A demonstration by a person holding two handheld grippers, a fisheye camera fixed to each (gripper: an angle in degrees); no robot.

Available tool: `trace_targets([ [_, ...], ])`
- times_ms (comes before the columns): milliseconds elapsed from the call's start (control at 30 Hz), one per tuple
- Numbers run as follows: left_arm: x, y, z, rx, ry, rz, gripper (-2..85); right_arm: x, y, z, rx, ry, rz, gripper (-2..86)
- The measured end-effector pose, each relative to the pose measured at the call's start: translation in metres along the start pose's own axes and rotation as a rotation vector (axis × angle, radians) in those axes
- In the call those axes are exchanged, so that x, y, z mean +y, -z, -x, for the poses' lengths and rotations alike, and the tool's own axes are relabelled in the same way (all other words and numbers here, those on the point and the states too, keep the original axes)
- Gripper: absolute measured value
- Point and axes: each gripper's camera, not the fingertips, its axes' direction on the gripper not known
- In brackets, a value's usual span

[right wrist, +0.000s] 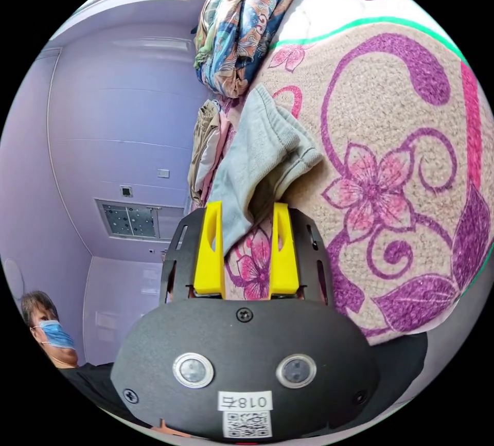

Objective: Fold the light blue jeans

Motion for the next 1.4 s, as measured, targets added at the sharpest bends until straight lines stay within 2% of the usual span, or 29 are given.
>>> trace_targets([
  [200,-0.003,-0.018,0.023,0.027,-0.002,0.014,11.2,-0.022,0.029,-0.003,-0.092,-0.053,-0.020,15.5],
  [400,-0.001,-0.023,0.053,0.027,-0.003,0.027,10.5,-0.031,0.055,0.014,0.030,-0.024,-0.004,15.5],
  [500,0.002,-0.024,0.077,0.095,0.072,0.009,10.1,-0.041,0.056,0.011,-0.012,-0.049,-0.047,15.3],
  [600,0.003,-0.024,0.087,0.083,0.074,0.011,8.4,-0.050,0.051,0.010,-0.081,-0.056,-0.091,15.0],
  [700,0.003,-0.023,0.089,0.073,0.057,0.009,5.5,-0.062,0.040,0.017,-0.058,-0.043,-0.101,9.9],
  [733,0.003,-0.021,0.088,0.072,0.047,0.000,5.0,-0.065,0.039,0.025,-0.022,-0.024,-0.112,3.6],
  [767,0.003,-0.018,0.082,0.068,0.013,-0.019,4.3,-0.068,0.038,0.039,0.012,0.006,-0.134,2.6],
  [933,-0.018,-0.014,0.024,0.102,-0.128,-0.052,3.1,-0.101,0.019,0.133,0.089,0.229,-0.119,0.8],
  [1000,-0.038,-0.011,-0.026,0.083,-0.211,-0.056,2.8,-0.116,0.009,0.177,0.094,0.328,-0.113,0.5],
  [1167,-0.058,0.025,-0.096,0.160,-0.383,-0.143,3.0,-0.135,0.009,0.279,-0.014,0.582,-0.173,0.3],
  [1267,-0.053,0.051,-0.091,0.185,-0.457,-0.189,3.4,-0.135,0.010,0.286,-0.022,0.639,-0.181,0.3],
  [1333,-0.046,0.051,-0.072,0.123,-0.466,-0.147,3.6,-0.137,-0.001,0.267,0.016,0.614,-0.135,0.3],
  [1400,-0.035,0.028,-0.019,0.014,-0.392,-0.017,3.8,-0.140,-0.023,0.230,0.060,0.546,-0.055,0.4],
])
